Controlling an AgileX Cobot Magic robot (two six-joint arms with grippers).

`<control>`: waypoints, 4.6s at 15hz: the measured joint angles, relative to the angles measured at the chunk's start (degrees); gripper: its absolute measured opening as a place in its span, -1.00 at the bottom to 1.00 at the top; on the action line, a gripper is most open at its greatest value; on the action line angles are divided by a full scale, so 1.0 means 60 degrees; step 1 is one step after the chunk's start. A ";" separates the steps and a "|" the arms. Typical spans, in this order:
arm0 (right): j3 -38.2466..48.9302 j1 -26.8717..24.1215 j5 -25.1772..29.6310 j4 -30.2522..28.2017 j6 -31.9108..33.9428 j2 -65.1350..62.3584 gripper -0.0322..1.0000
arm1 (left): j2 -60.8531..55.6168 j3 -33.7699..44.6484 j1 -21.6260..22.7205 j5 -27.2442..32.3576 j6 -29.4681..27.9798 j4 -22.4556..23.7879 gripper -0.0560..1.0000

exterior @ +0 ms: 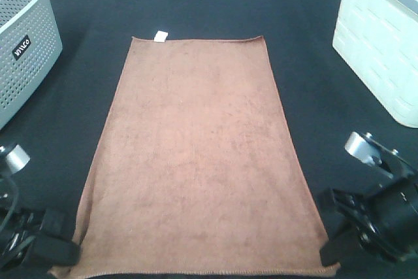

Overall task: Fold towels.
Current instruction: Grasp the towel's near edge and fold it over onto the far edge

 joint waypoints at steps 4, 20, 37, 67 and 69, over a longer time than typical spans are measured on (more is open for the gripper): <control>-0.0010 0.0000 0.0010 0.0010 0.0000 -0.0563 -0.94 | -0.0239 0.0067 0.0000 0.0086 -0.0048 -0.0115 -0.89; -1.1230 0.0000 0.1576 -0.2750 0.2187 0.5262 -0.94 | 0.4173 -0.9253 0.0286 -0.0334 -0.2855 0.2674 -0.89; -1.9261 0.0000 -0.0611 -0.4832 0.2970 1.0982 -0.94 | 0.9721 -1.7045 0.0248 -0.3027 -0.1633 0.2702 -0.89; -1.6520 0.0000 0.5777 -0.6579 0.5223 0.8537 0.48 | 0.7401 -1.3837 0.0688 0.2311 -0.7200 0.6045 0.55; -1.5222 0.0000 0.5080 -0.6331 0.5223 0.7735 0.48 | 0.6856 -1.2901 0.0783 0.1853 -0.7468 0.6169 0.55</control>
